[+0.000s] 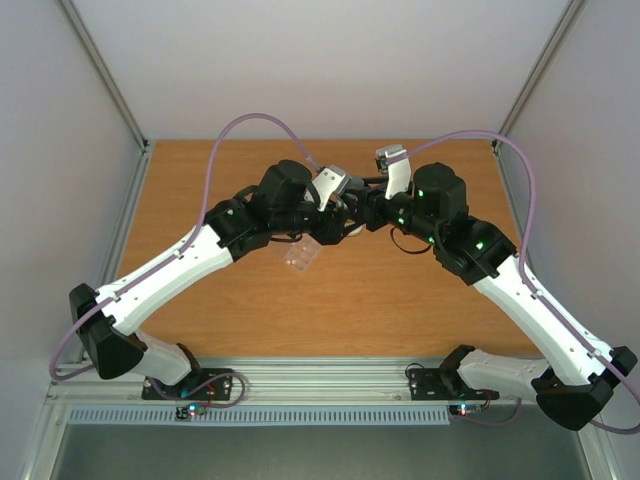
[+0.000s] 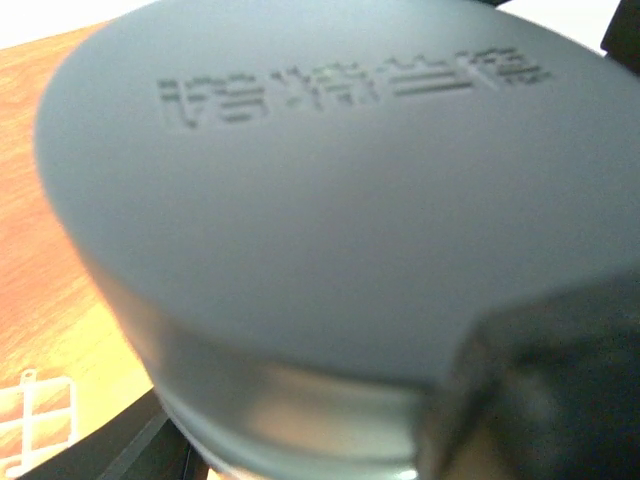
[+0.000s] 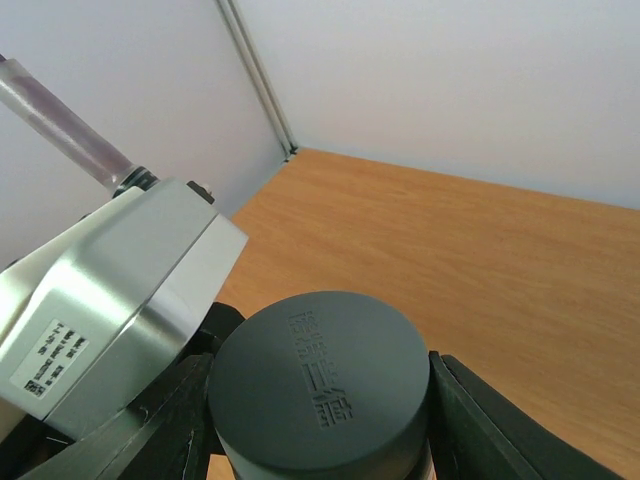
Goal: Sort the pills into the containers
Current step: Screw the lid of the pill bottle onto the pill bottle.
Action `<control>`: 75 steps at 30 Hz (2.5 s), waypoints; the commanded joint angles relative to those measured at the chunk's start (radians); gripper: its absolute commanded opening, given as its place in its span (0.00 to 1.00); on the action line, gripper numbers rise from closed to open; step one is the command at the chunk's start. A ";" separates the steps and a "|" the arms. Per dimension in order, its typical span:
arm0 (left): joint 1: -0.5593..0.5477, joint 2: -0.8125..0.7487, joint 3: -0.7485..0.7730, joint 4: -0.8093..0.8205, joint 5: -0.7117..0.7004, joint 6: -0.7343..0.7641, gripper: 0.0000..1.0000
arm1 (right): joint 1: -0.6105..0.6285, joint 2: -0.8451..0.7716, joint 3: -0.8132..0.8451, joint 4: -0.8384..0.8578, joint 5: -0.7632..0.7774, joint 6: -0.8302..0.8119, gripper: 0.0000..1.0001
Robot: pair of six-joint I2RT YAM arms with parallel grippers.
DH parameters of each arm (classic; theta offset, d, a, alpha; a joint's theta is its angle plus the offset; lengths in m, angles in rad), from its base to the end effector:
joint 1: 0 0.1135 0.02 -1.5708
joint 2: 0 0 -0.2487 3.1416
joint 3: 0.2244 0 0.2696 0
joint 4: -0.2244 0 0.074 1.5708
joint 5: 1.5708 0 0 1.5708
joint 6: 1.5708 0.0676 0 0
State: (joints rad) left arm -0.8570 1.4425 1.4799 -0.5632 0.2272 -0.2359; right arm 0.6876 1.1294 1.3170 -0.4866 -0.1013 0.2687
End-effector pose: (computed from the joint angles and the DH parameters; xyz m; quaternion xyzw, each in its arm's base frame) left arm 0.2304 -0.2893 0.3597 0.3170 0.8025 -0.3416 0.3726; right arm 0.2242 0.1930 0.4047 -0.1965 0.7797 0.3091 0.5079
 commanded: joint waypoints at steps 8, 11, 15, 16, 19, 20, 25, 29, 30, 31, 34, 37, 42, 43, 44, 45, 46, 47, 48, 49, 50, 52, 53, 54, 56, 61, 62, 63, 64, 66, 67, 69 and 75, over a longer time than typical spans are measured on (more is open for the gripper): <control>-0.004 -0.055 0.001 0.251 0.074 0.102 0.00 | 0.042 -0.027 -0.022 -0.061 -0.095 0.016 0.65; 0.006 -0.067 -0.014 0.248 0.078 0.098 0.00 | 0.042 -0.047 -0.019 -0.057 -0.095 0.018 0.66; 0.022 -0.083 -0.027 0.247 0.076 0.093 0.00 | 0.041 -0.074 -0.015 -0.068 -0.099 0.023 0.67; 0.027 -0.089 -0.031 0.247 0.077 0.091 0.00 | 0.041 -0.080 -0.013 -0.072 -0.101 0.024 0.68; 0.044 -0.098 -0.033 0.250 0.098 0.084 0.00 | 0.041 -0.103 -0.012 -0.089 -0.112 0.025 0.68; 0.050 -0.100 -0.032 0.247 0.109 0.082 0.00 | 0.041 -0.113 -0.013 -0.092 -0.113 0.023 0.68; 0.086 -0.104 -0.029 0.227 0.217 0.098 0.00 | 0.041 -0.172 0.008 -0.109 -0.107 0.004 0.72; 0.105 -0.090 -0.024 0.196 0.370 0.118 0.00 | 0.040 -0.195 0.037 -0.125 -0.096 -0.014 0.73; 0.108 -0.080 -0.015 0.176 0.412 0.126 0.00 | 0.040 -0.196 0.045 -0.129 -0.099 -0.020 0.73; 0.107 -0.071 -0.006 0.152 0.450 0.136 0.00 | 0.039 -0.195 0.053 -0.131 -0.101 -0.026 0.73; 0.109 -0.058 0.000 0.104 0.553 0.173 0.00 | 0.036 -0.191 0.077 -0.131 -0.126 -0.036 0.74; 0.113 -0.054 -0.002 0.075 0.661 0.195 0.00 | 0.021 -0.178 0.106 -0.140 -0.168 -0.045 0.74; 0.119 -0.050 -0.001 0.027 0.741 0.219 0.00 | -0.023 -0.153 0.130 -0.143 -0.297 -0.033 0.73; 0.118 -0.053 -0.003 0.026 0.749 0.221 0.00 | -0.026 -0.152 0.131 -0.143 -0.310 -0.029 0.73; 0.120 -0.055 -0.005 0.025 0.757 0.222 0.00 | -0.028 -0.150 0.133 -0.148 -0.322 -0.026 0.73; 0.122 -0.058 -0.006 0.021 0.763 0.223 0.00 | -0.028 -0.145 0.135 -0.154 -0.331 -0.024 0.73; 0.123 -0.060 -0.006 0.018 0.768 0.226 0.00 | -0.028 -0.144 0.134 -0.156 -0.342 -0.022 0.72; 0.124 -0.062 -0.006 0.015 0.775 0.229 0.00 | -0.028 -0.140 0.133 -0.159 -0.351 -0.021 0.72; 0.126 -0.062 -0.005 0.012 0.786 0.231 0.00 | -0.028 -0.139 0.133 -0.161 -0.363 -0.018 0.72; 0.127 -0.062 -0.003 0.008 0.796 0.233 0.00 | -0.029 -0.138 0.131 -0.161 -0.375 -0.015 0.72; 0.127 -0.061 -0.002 0.005 0.803 0.234 0.00 | -0.028 -0.136 0.129 -0.160 -0.386 -0.012 0.72; 0.128 -0.060 0.000 -0.003 0.814 0.235 0.00 | -0.028 -0.132 0.128 -0.158 -0.409 -0.007 0.72; 0.129 -0.061 0.001 -0.005 0.816 0.234 0.00 | -0.028 -0.129 0.129 -0.158 -0.417 -0.004 0.72; 0.129 -0.061 0.000 -0.007 0.819 0.234 0.00 | -0.029 -0.126 0.129 -0.158 -0.425 -0.003 0.71; 0.129 -0.058 0.002 -0.009 0.830 0.235 0.00 | -0.028 -0.118 0.130 -0.162 -0.433 -0.003 0.70; 0.130 -0.056 0.007 -0.018 0.844 0.265 0.00 | -0.028 -0.111 0.119 -0.160 -0.431 0.002 0.70; 0.130 -0.055 0.011 -0.023 0.849 0.271 0.00 | -0.029 -0.110 0.119 -0.160 -0.422 0.002 0.70; 0.129 -0.056 0.014 -0.026 0.850 0.273 0.00 | -0.028 -0.109 0.120 -0.159 -0.416 0.003 0.70; 0.130 -0.057 0.016 -0.029 0.849 0.275 0.00 | -0.029 -0.108 0.120 -0.158 -0.416 0.004 0.70; 0.130 -0.060 0.016 -0.029 0.844 0.279 0.00 | -0.030 -0.100 0.124 -0.156 -0.420 0.005 0.70; 0.129 -0.062 0.017 -0.030 0.844 0.279 0.00 | -0.031 -0.097 0.125 -0.158 -0.426 0.005 0.70; 0.129 -0.061 0.021 -0.035 0.844 0.280 0.00 | -0.030 -0.088 0.122 -0.154 -0.438 0.004 0.69; 0.130 -0.054 0.028 -0.051 0.839 0.292 0.00 | -0.030 -0.078 0.119 -0.147 -0.452 0.002 0.60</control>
State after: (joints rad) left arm -0.7280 1.3922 1.4681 -0.6193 1.0431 0.0338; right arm 0.6601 1.0485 1.4242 -0.6403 -0.5259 0.2642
